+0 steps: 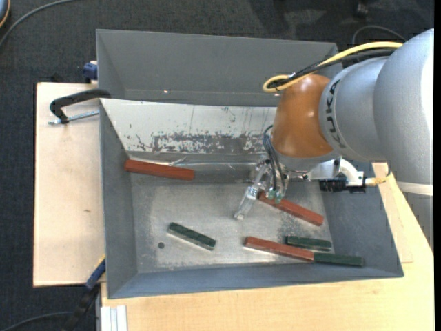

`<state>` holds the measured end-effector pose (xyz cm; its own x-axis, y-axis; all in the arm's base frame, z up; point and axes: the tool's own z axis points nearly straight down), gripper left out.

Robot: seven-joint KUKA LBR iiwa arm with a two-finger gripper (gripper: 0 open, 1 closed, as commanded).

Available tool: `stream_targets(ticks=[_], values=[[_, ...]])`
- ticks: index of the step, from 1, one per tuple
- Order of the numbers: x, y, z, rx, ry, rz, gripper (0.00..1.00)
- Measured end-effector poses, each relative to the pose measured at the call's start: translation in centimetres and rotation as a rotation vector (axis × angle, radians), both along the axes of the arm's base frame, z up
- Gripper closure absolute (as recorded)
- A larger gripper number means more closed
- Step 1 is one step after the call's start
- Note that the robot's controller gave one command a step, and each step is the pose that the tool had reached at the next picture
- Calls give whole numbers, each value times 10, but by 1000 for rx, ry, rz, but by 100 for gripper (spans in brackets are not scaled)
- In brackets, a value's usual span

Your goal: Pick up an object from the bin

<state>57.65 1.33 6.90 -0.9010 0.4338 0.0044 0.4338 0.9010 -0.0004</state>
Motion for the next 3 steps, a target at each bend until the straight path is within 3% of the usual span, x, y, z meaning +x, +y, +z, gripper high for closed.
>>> stream_targets(ticks=[1,2,3], values=[[1,0,2,0,-5,1,100],[1,0,2,-1,-5,1,0],[19,-102,35,-6,-13,-109,0]])
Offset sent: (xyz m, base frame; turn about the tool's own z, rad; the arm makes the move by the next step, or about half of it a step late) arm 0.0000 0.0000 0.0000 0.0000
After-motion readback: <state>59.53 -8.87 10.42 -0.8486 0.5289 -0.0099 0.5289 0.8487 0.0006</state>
